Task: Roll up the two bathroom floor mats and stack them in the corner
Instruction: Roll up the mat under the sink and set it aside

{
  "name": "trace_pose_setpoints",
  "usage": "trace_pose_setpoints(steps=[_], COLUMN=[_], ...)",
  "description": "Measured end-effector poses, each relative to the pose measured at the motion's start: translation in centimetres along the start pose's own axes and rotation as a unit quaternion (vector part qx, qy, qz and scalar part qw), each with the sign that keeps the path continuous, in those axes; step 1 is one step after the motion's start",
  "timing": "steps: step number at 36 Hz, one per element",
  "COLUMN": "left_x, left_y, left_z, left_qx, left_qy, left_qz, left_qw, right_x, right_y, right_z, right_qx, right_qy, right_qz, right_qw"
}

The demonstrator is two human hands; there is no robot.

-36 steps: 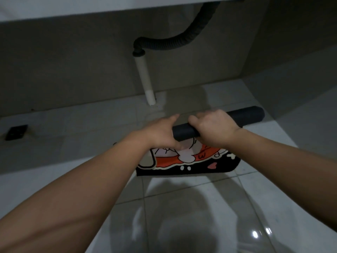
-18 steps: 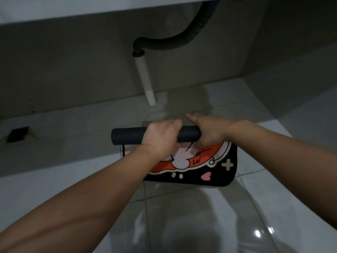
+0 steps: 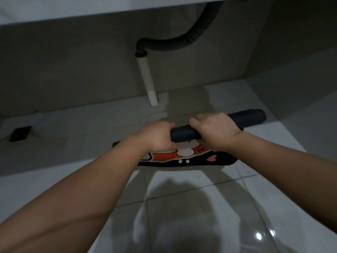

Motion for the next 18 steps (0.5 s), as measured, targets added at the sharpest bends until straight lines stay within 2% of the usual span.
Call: trace_pose_setpoints(steps=[5,8,11,13,15,18], left_x=[0.8,1.1,1.4,1.5,1.2,0.8], left_y=[0.4,0.6,0.6,0.4,0.1,-0.4], left_z=[0.2,-0.5,-1.2,-1.3,-1.2,-0.7], left_qx=[0.038,0.072,0.082,0.085,0.078,0.047], left_qy=[-0.156,-0.188,-0.208,-0.208,-0.178,-0.107], left_qz=[-0.095,-0.151,-0.188,-0.191,-0.175,-0.114], left_qw=[0.982,0.968,0.956,0.955,0.965,0.987], right_x=[-0.6,-0.8,-1.2,-1.2,-1.1,-0.9], right_y=[-1.1,-1.2,-1.0,-0.9,-0.7,-0.5], right_z=[-0.4,-1.3,-1.5,-1.5,-1.3,-1.1], right_qx=[0.066,0.086,0.111,0.115,0.108,0.055], right_qy=[-0.083,-0.082,-0.160,-0.182,-0.148,-0.042], right_qz=[0.157,0.247,0.299,0.302,0.276,0.149], right_qw=[0.982,0.962,0.934,0.929,0.944,0.986])
Point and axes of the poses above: each hand's wrist, its own y-axis away from the middle knuckle, its own x-axis out of the palm, z = x × y, the point moved 2 cm from there along -y, towards the middle knuckle, and after that the axes turned 9 degrees about x, right-handed, at the moved point
